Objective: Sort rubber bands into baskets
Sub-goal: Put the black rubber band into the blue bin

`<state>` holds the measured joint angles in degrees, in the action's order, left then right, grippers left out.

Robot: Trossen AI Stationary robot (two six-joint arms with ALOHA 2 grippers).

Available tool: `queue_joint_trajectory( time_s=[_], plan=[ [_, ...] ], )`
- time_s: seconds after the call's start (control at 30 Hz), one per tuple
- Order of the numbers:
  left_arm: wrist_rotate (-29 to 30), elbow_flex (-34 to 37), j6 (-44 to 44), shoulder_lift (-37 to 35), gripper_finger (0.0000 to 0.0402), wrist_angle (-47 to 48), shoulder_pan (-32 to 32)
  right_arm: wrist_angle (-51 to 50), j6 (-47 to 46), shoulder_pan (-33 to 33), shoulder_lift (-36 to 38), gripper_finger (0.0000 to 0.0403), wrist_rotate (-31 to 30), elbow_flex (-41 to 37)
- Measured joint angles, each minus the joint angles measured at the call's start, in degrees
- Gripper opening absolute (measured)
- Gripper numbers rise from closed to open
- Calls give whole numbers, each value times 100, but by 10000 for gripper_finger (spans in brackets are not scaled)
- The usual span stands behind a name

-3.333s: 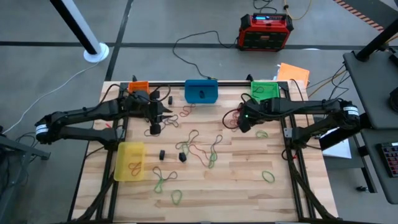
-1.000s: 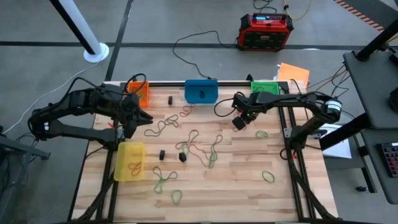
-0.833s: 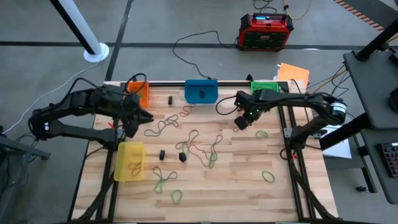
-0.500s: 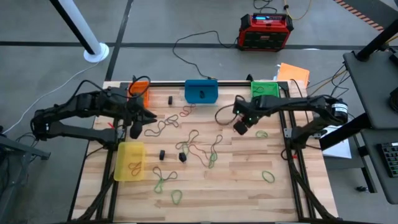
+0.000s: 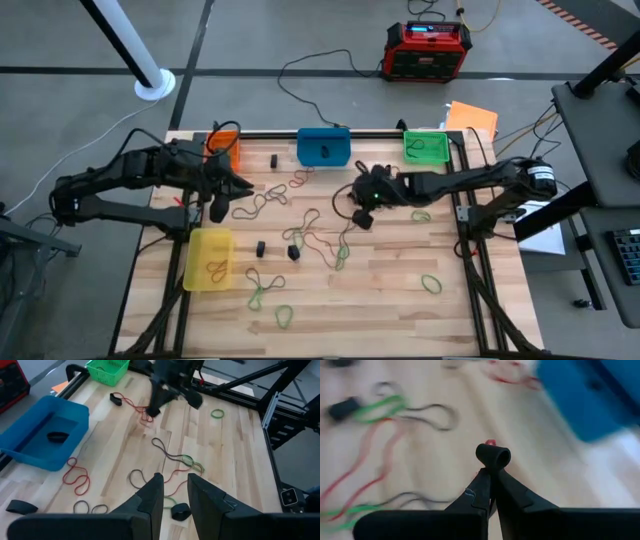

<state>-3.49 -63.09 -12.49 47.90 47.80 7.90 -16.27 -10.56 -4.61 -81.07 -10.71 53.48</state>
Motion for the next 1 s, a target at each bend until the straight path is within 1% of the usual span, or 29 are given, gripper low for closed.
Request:
queue_joint_trajectory(
  time_s=[0.07, 0.17, 0.23, 0.3, 0.4, 0.47, 0.57, 0.8, 0.9, 1.0],
  plan=[
    [-2, 59, -2, -2, 72, -36, -21, 35, -76, 143, -22, 12, 309, -108],
    [-4, 177, -2, -17, 72, -38, -93, -635, -770, 451, -44, 12, 362, -228],
    [-4, 220, 30, -12, 72, -40, -120, -1283, -1149, 670, -45, 12, 193, -256],
    [-7, 235, 126, 4, 72, -51, -122, -1762, -1519, 845, -43, 12, -139, -256],
    [-1, 238, 292, 18, 72, -157, -122, -2138, -1778, 936, -29, 12, -416, -256],
    [0, 238, 394, 20, 72, -317, -122, -2092, -1762, 916, -17, 12, -438, -256],
    [0, 238, 537, 20, 72, -515, -122, -1824, -1503, 798, -17, 12, -434, -254],
    [2, 238, 752, 46, 72, -580, -122, -444, -897, 608, -48, 13, -429, -369],
    [2, 244, 748, 65, 72, -579, -122, -79, -1115, 612, -169, 13, -412, -440],
    [0, 249, 741, 66, 72, -561, -122, -171, -1363, 740, -362, 13, -387, -449]
  ],
)
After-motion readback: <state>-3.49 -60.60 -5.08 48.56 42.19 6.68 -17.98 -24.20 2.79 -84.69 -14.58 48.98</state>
